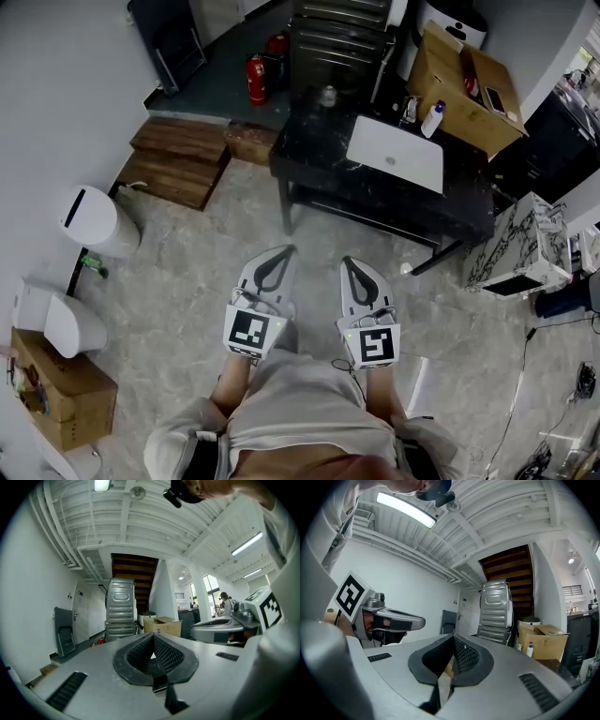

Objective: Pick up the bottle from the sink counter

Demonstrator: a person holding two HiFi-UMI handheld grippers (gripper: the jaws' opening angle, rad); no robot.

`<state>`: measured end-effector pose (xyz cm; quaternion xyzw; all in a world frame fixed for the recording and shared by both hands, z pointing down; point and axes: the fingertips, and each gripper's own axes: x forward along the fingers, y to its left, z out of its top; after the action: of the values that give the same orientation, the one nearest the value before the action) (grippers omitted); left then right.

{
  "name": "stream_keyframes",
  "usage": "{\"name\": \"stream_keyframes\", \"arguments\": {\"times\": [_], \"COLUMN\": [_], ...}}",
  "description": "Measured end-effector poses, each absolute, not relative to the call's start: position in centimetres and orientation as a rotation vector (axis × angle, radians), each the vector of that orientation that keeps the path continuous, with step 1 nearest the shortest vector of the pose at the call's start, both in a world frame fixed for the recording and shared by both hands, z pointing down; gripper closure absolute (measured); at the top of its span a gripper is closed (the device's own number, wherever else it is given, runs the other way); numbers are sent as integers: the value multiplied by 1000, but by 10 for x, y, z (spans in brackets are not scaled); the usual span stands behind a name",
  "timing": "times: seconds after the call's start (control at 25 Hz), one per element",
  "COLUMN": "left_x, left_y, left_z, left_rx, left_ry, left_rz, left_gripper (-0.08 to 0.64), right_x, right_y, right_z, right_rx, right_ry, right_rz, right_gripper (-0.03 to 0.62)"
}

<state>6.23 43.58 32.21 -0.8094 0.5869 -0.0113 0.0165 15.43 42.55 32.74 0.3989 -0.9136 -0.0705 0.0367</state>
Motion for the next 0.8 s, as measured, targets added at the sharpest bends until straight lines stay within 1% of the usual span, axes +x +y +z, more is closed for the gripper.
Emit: {"name": "stream_keyframes", "arguments": {"times": [0.8], "left_x": [-8], "left_y": [318], "left_z": [327], "left_rx": [-2570], "left_ry": [1782], "left_rz": [-51], "left_gripper": [558], "right_x": [83], "right_y": [316], "right_z": [337], "right_rx": [1231], "right_ry": [-2749], "right_rz": [-178], "right_gripper": [600]}}
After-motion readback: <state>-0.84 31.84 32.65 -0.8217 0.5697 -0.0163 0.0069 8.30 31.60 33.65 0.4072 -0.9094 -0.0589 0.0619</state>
